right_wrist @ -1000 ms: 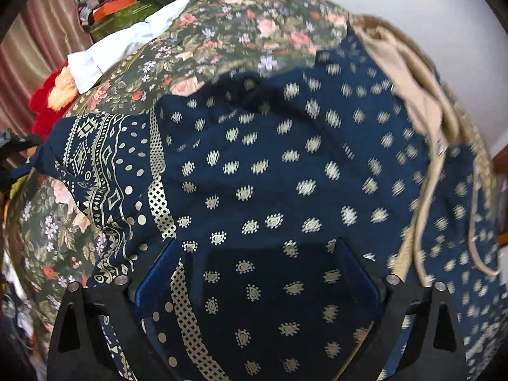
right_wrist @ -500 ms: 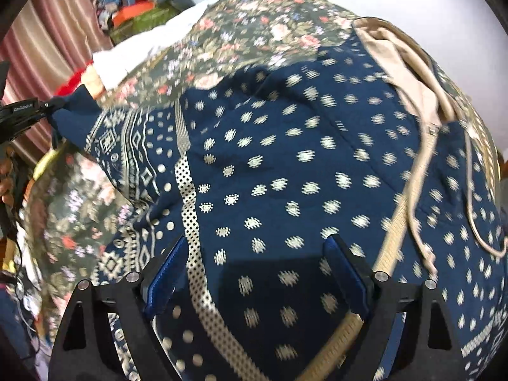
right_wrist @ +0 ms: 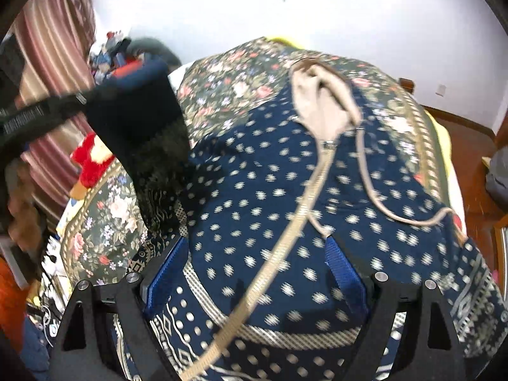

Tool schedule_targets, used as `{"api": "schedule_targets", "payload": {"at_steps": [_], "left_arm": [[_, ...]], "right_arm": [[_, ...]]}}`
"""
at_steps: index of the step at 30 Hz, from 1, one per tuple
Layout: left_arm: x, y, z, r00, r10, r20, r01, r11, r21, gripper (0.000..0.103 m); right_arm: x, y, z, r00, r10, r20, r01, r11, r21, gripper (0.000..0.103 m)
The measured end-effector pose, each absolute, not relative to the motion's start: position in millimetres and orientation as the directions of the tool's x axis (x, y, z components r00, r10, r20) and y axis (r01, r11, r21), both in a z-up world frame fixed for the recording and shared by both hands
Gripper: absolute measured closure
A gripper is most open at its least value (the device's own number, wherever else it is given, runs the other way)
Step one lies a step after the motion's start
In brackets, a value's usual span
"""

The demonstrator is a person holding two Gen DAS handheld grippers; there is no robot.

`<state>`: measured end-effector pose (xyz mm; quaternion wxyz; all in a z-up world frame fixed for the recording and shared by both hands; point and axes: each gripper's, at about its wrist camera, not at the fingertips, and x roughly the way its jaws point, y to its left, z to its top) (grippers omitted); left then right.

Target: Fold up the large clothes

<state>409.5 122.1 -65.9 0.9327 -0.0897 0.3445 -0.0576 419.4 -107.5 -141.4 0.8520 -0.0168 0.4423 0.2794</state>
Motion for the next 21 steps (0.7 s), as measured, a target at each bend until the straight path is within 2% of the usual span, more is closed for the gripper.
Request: {"api": "schedule_targets", "payload": {"at_steps": [7, 12, 14, 15, 16, 18, 21], "left_arm": [[417, 43, -142, 0.569, -0.305, -0.764, 0.176, 0.952, -0.249, 0.094], [399, 15, -182, 0.446, -0.309, -0.840, 0.229, 0.947, -0.226, 0.091], [393, 21, -190, 0.405, -0.325, -0.855, 0.224, 0.942, -0.251, 0.087], [388, 25, -190, 0.401, -0.330, -0.855, 0.218, 0.941, -0.261, 0.079], [381, 35, -186, 0.408, -0.328, -0.852, 0.205, 0.942, -0.265, 0.066], [372, 46, -179, 0.445, -0.317, -0.838, 0.195, 0.947, -0.254, 0.053], [354, 79, -161, 0.546, -0.247, -0.801, 0.165, 0.969, -0.186, 0.043]], "right_arm": [[410, -156, -143, 0.466, 0.424, -0.776, -0.456, 0.867, 0.200, 0.016], [407, -172, -159, 0.441, 0.409, -0.799, -0.434, 0.876, 0.210, 0.016], [408, -172, -163, 0.428, 0.411, -0.805, -0.430, 0.876, 0.218, 0.016], [408, -171, -165, 0.424, 0.413, -0.806, -0.431, 0.875, 0.221, 0.016], [408, -169, -165, 0.422, 0.416, -0.806, -0.435, 0.872, 0.223, 0.016], [407, -160, -163, 0.421, 0.422, -0.803, -0.452, 0.865, 0.217, 0.016], [406, -141, -158, 0.427, 0.430, -0.795, -0.486, 0.851, 0.199, 0.016]]}}
